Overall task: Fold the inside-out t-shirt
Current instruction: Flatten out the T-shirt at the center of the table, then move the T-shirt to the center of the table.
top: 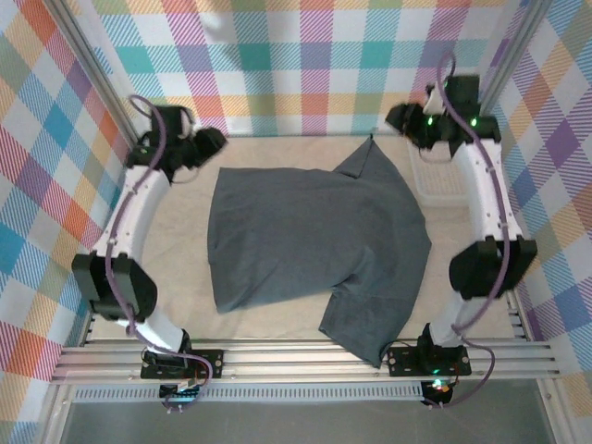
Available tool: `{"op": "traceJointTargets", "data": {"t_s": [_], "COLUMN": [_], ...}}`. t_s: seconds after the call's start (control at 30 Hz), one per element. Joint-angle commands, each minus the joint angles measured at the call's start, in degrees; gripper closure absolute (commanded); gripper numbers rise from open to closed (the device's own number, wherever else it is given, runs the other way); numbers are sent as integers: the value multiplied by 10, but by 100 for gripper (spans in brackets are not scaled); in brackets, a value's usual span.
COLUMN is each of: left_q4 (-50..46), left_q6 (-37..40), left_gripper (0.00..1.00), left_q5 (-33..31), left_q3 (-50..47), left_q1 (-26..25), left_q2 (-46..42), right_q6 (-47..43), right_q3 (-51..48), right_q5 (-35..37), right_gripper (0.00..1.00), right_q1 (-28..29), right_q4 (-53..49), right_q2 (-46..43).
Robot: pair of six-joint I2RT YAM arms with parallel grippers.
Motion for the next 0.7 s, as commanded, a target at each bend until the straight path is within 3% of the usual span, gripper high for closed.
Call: {"op": "traceJointTargets", "data": {"t_s": [0.0, 0.1, 0.27, 0.47, 0.67], "left_q4": [9, 27, 14, 7, -17], "left_q6": [-33, -60, -71, -112, -84], "left_gripper": [65, 78, 96, 100, 100], "left_q5": [-12, -24, -86, -81, -99], "left_q3": [-119, -180, -181, -131, -31], "left_q1": [-62, -87, -81, -24, 35], "left_q2": [0, 22, 98, 217, 324], "right_q6": [-9, 13, 22, 37, 83], "right_q3": [-217, -341, -409, -379, -324], "right_q5": [8, 23, 29, 28, 58], "right_gripper": [55, 75, 94, 96, 97], "right_q1": [5, 8, 14, 43, 86], "right_q4": [32, 68, 123, 162, 189], "right_q2": [-66, -106, -70, 19, 127]}}
